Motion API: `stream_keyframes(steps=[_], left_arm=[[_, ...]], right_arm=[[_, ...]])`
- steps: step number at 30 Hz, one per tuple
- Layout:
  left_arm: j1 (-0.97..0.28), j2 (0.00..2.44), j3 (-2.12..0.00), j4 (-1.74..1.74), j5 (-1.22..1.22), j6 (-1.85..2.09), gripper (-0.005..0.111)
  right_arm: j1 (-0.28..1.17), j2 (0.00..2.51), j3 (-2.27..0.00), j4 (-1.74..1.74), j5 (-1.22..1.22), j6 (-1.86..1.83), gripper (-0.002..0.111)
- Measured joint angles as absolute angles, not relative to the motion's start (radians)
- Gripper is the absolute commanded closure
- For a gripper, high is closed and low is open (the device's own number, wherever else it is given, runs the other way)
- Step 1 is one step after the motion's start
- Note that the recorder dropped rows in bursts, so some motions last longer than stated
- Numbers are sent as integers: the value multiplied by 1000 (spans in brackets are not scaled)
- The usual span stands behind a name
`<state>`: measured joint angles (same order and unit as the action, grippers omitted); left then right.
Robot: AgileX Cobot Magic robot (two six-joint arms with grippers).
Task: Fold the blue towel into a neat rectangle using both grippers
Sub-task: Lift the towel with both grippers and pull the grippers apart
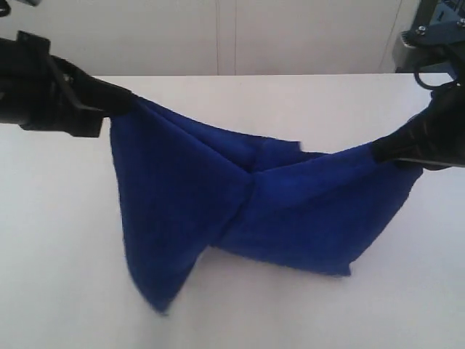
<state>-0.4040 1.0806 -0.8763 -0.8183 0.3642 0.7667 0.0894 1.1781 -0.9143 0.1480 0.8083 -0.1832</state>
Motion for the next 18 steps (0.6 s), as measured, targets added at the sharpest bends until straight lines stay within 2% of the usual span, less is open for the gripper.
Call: stream_keyframes(steps=[9, 18], left_arm=[[-395, 882, -876, -494, 586, 474, 107], [-395, 639, -873, -399, 741, 304, 107]], right_arm=[[89, 998, -914, 140, 915, -179, 108], [89, 764, -914, 126, 1030, -157, 108]])
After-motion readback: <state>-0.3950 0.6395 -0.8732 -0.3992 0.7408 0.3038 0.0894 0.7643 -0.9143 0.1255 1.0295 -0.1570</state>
